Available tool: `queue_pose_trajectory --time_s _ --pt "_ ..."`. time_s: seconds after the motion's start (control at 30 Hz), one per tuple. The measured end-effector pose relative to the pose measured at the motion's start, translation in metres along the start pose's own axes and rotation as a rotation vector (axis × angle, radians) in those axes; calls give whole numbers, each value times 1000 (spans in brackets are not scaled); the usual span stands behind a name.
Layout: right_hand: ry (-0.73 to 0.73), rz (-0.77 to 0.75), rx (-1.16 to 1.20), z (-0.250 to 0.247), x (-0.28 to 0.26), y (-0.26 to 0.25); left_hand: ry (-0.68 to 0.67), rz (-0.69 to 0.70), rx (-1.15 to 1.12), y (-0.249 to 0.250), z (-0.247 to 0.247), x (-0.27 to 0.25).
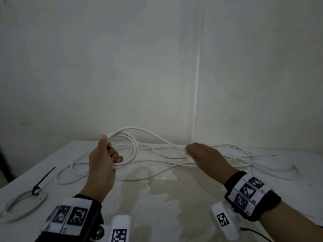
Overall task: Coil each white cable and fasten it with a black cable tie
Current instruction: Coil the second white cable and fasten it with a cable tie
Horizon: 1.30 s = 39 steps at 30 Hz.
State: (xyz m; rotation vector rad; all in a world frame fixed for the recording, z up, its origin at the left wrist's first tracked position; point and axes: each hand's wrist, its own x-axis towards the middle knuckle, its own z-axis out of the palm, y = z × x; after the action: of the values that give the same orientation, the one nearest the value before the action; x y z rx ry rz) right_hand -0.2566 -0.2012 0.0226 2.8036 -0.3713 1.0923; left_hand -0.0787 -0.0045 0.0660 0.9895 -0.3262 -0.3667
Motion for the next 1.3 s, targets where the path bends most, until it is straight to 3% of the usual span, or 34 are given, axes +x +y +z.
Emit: queue_pose_trajectory --time_s 0.1,0.27,0.4,0.57,0.77,0.9,1.1,1.3 --pt "-80 -218 -127 5 1 -20 36 47 103 -3 3 -2" --pt "-119 -511 -64 3 -1 -68 43 217 291 -14 12 -9" --pt "-36 -570 42 -8 7 -92 -26 371 493 -30 16 -20" --pt "64 -494 195 -15 18 -90 -254 358 671 -38 16 -29" --pt "54 -234 483 -21 30 -82 -460 162 615 -36 25 -44" --pt "18 -75 647 -24 35 -80 -501 -15 471 -31 31 -49" --pt "153 -91 572 -29 39 -71 -551 -59 474 -27 34 -50" --pt "164 -13 581 -22 36 -69 -599 -130 450 -27 38 -53"
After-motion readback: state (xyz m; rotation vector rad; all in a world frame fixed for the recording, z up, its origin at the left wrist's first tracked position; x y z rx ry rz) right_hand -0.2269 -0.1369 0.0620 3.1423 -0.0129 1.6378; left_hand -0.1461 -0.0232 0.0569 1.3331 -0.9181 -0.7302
